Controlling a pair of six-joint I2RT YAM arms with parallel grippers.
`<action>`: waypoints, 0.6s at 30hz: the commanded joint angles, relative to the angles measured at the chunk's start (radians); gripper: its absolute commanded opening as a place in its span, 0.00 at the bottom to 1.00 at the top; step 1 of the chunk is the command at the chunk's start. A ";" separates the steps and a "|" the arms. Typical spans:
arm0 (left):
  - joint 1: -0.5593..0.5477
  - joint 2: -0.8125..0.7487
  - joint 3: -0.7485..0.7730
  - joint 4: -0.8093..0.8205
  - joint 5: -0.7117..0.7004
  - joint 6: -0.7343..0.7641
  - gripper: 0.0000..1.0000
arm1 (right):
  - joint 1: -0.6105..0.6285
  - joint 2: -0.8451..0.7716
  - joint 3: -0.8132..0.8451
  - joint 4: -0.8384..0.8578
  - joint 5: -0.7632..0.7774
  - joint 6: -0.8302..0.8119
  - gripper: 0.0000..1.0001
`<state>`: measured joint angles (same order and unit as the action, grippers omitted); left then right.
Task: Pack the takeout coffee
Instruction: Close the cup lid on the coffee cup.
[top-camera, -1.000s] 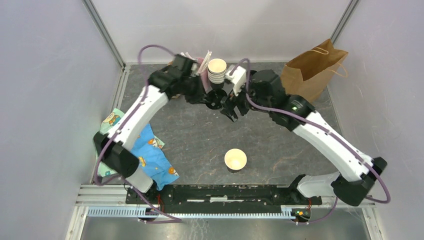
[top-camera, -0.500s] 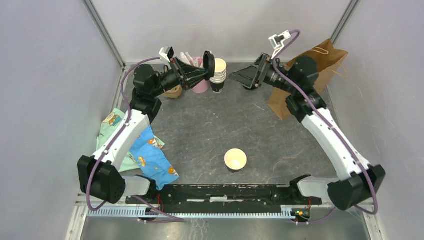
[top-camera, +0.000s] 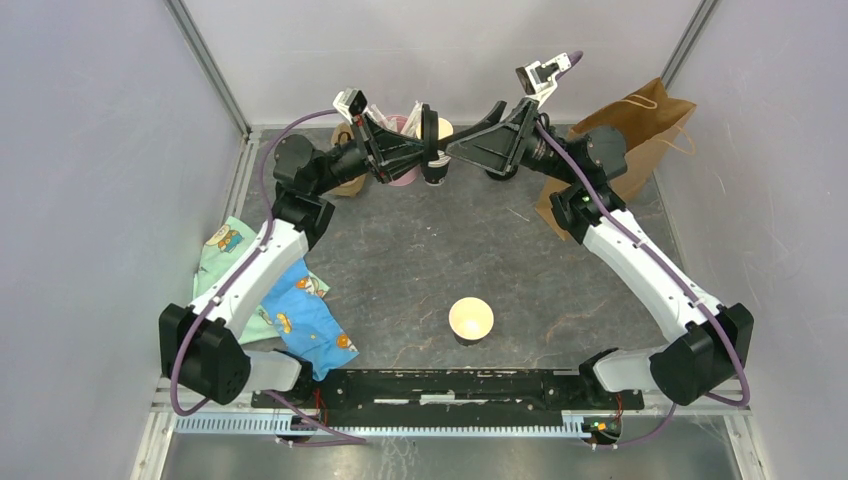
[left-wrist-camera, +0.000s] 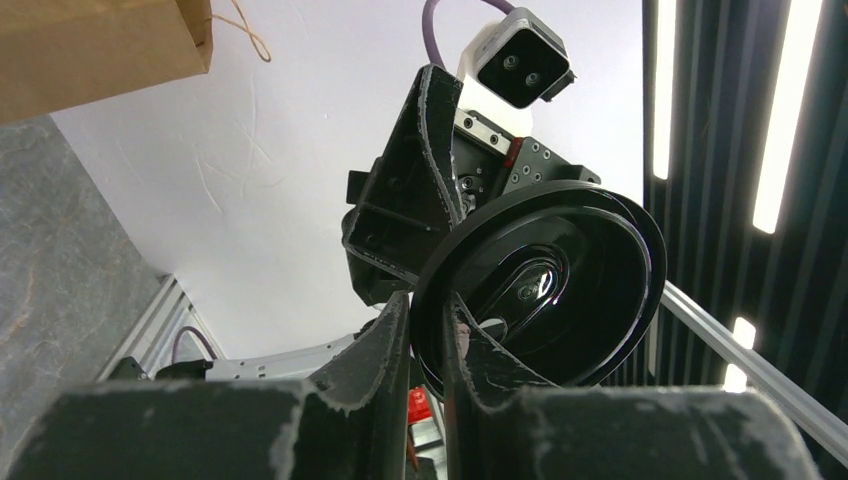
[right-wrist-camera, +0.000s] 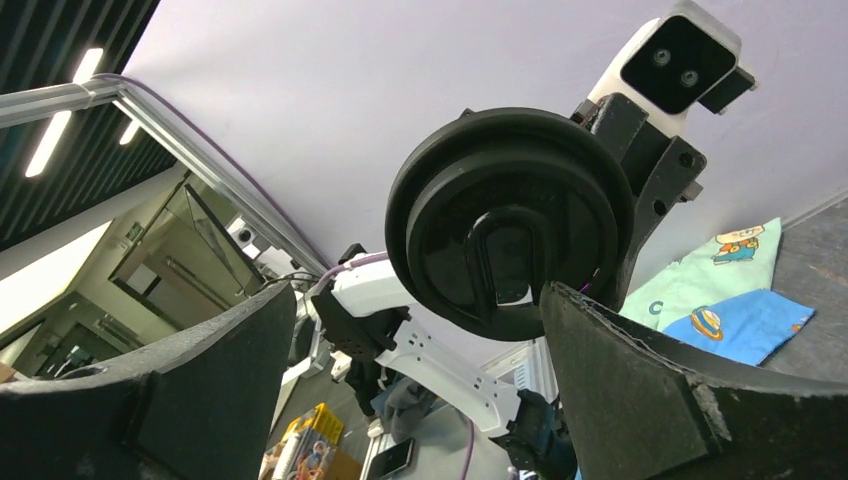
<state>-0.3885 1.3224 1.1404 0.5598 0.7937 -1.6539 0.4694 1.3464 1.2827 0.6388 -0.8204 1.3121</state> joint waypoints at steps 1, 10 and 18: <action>-0.020 0.017 0.013 0.070 0.028 -0.028 0.13 | 0.005 0.011 0.011 0.071 -0.005 0.016 0.98; -0.028 0.034 0.024 0.081 0.047 -0.024 0.12 | -0.003 -0.029 0.011 -0.123 0.031 -0.149 0.98; -0.033 0.036 0.030 0.079 0.049 -0.021 0.12 | -0.006 -0.037 0.033 -0.210 0.058 -0.227 0.98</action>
<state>-0.4110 1.3655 1.1404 0.5823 0.8146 -1.6566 0.4656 1.3247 1.2842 0.4892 -0.7898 1.1454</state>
